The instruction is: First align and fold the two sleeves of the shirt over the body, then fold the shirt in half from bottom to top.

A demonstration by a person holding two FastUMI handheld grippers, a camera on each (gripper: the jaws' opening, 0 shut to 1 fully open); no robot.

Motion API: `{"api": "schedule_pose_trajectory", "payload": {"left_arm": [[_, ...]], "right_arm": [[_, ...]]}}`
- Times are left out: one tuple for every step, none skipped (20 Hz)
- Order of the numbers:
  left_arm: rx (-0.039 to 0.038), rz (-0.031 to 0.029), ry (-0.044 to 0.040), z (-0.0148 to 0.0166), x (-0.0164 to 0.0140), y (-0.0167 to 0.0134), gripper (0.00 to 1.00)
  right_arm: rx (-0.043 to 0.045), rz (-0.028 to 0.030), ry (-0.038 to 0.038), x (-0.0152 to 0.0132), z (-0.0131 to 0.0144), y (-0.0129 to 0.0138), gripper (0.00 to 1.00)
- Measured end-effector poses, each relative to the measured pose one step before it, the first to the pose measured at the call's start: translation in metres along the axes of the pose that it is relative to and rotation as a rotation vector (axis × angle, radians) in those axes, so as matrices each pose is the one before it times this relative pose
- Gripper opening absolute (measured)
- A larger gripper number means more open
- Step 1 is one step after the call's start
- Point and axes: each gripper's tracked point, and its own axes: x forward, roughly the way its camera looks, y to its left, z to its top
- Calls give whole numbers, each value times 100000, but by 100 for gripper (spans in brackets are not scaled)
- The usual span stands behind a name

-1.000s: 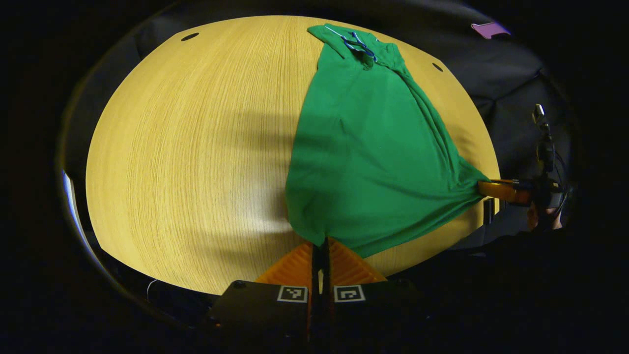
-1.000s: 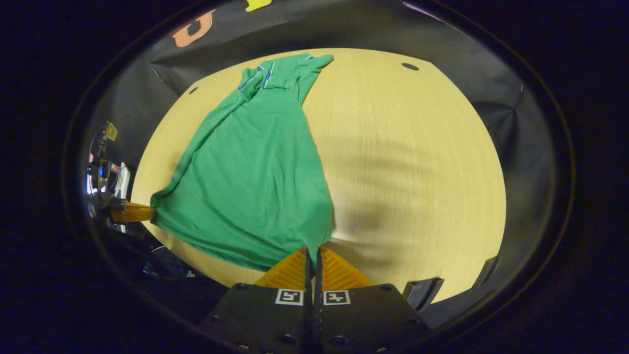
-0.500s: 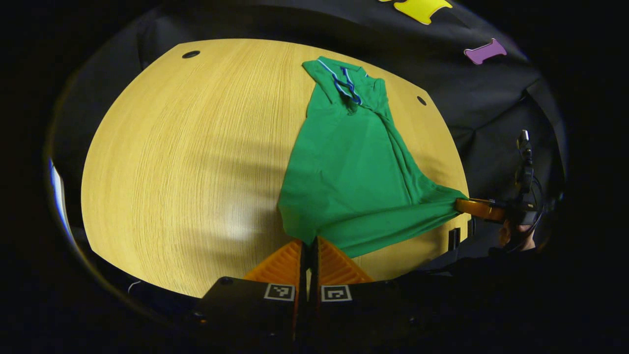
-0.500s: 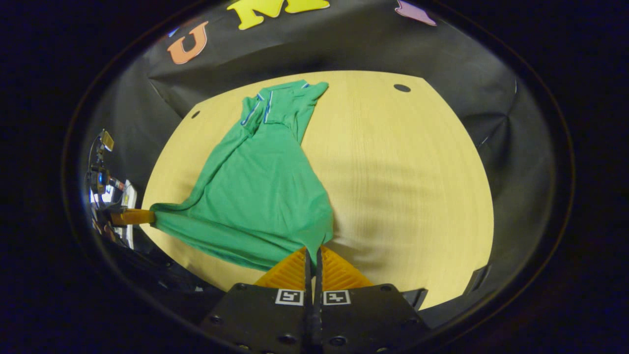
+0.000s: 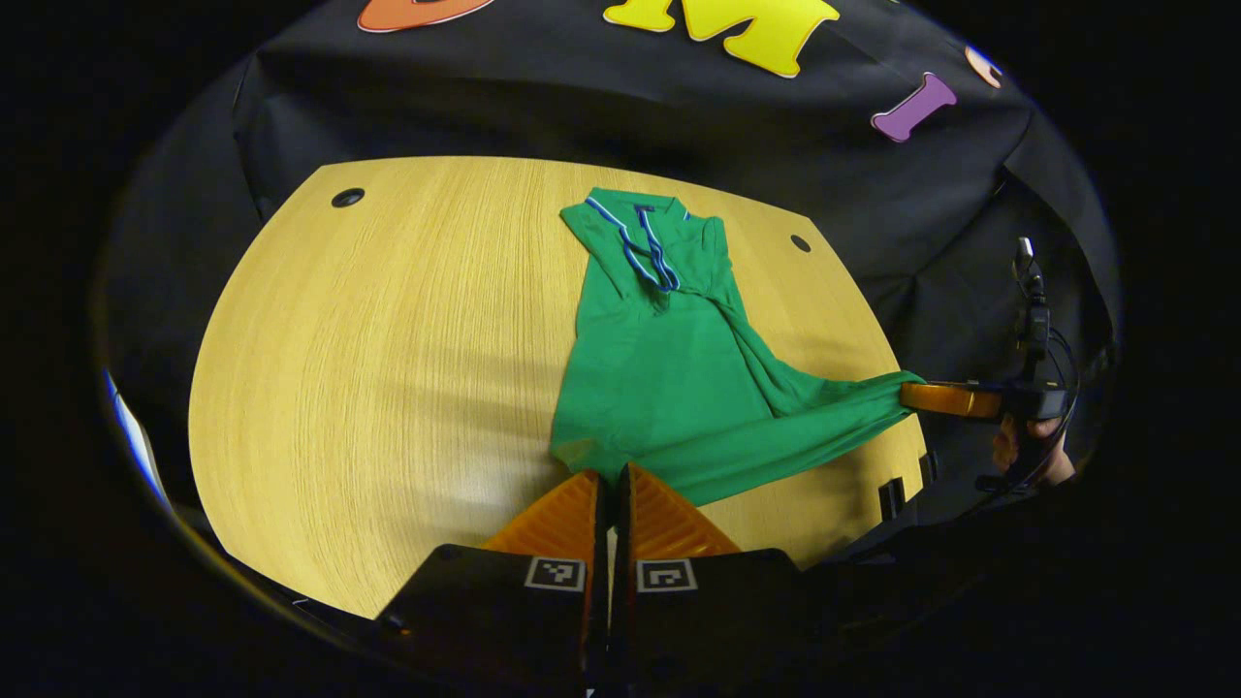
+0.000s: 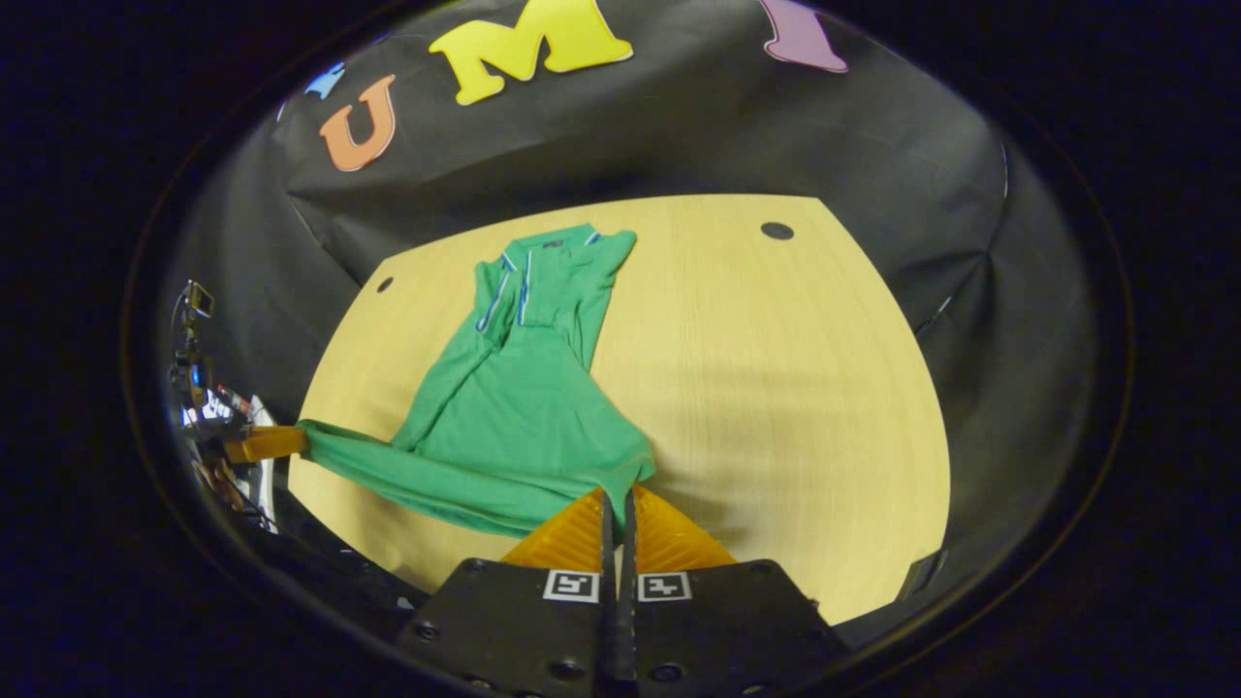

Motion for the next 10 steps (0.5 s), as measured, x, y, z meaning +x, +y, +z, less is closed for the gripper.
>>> {"api": "schedule_pose_trajectory", "payload": {"left_arm": [[735, 150, -1819, 1121, -37, 38, 7], [-50, 111, -1872, 1071, 168, 55, 7], [-700, 219, -1737, 1054, 282, 36, 7], [-958, 151, -1377, 916, 277, -9, 7], [-949, 177, -1487, 838, 214, 22, 7], [-657, 71, -1724, 1099, 258, 32, 7], [-362, -159, -1904, 1216, 304, -148, 6], [-32, -93, -1924, 1222, 262, -73, 6], [393, -117, -1721, 1277, 460, 20, 7], [325, 154, -1653, 1067, 532, 61, 7]], "right_arm": [[-619, 359, -1544, -72, 882, 151, 0], [-472, 67, -1478, -17, 918, 17, 0], [-53, 20, -1542, 70, 902, -14, 0], [108, 190, -1264, 36, 933, 57, 0], [37, 127, -1395, 52, 846, 95, 0], [-274, -82, -1446, 15, 1091, 3, 0], [-436, -354, -1179, 68, 762, -44, 0], [-593, -210, -1296, 216, 1058, -1, 0], [-580, -231, -1103, 148, 1130, -95, 0], [-121, -352, -1674, 316, 1255, -92, 0]]}}
